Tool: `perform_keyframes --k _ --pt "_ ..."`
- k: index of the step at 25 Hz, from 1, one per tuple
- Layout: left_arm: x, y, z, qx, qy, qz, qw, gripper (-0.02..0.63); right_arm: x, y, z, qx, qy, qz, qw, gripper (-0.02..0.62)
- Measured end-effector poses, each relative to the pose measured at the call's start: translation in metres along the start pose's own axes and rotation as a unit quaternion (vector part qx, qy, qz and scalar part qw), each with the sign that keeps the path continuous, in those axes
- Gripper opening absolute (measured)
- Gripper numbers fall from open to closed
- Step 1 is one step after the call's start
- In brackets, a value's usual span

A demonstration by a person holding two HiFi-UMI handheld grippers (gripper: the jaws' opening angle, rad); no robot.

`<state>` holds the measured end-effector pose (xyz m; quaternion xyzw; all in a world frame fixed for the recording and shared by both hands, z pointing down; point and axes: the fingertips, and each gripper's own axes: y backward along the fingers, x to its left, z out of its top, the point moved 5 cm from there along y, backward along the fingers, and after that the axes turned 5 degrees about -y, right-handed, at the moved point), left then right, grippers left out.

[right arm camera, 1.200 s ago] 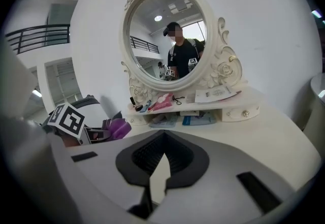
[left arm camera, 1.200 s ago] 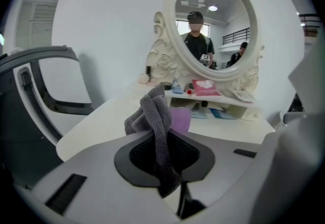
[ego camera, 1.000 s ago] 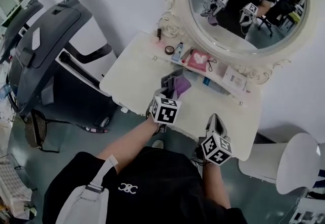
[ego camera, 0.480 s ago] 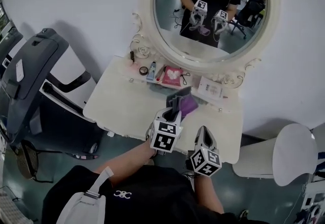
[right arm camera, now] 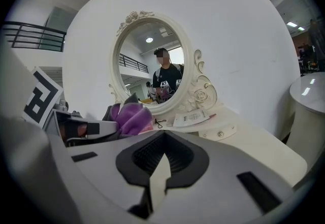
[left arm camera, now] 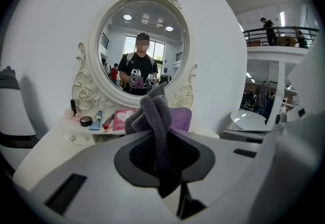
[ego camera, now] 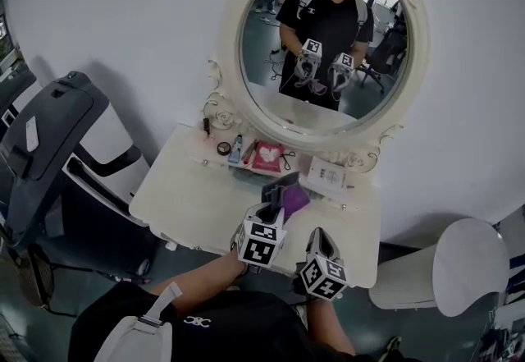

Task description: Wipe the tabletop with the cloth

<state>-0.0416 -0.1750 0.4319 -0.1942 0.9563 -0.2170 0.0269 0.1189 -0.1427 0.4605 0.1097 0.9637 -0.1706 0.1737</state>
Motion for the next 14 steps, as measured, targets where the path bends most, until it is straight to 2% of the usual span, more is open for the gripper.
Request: perform_keyframes --k 14 --pt "-0.0044 -0.0034 -0.0021 0.014 -0.008 -0.011 0.9998 0.054 0.0025 -0.0079 -0.0018 0.01 -0.005 0.006 1.0 0.003"
